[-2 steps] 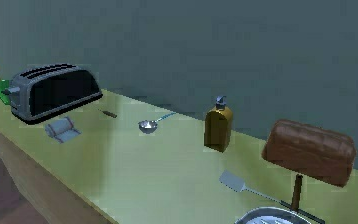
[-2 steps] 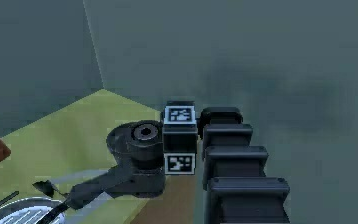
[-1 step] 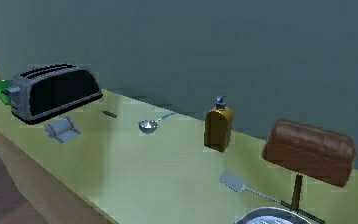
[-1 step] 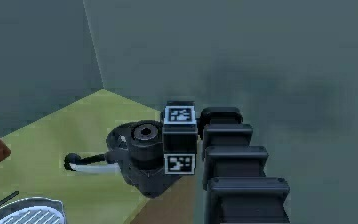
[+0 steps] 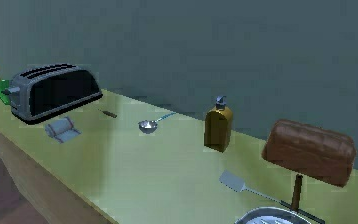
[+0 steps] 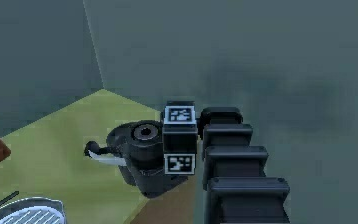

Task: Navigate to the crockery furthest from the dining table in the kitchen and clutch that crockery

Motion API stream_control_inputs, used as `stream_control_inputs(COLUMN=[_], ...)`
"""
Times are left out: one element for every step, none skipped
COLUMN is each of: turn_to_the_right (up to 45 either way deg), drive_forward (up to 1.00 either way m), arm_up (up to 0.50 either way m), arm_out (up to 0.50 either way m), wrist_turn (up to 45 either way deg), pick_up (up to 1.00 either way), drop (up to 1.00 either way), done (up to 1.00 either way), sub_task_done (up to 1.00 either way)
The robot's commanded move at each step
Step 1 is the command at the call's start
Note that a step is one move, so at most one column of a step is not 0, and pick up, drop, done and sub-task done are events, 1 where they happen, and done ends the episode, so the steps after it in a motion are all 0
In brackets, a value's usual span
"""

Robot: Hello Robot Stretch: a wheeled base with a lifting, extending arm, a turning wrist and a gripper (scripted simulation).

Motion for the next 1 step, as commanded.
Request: stream_control_inputs(turn_to_the_right=[0.0], drive_forward=[0.00], arm_up=[0.00], arm_out=[0.00], wrist_turn=[0.0], pick_up=[1.00], drop=[0.00], done=[0.00], sub_task_done=[0.00])
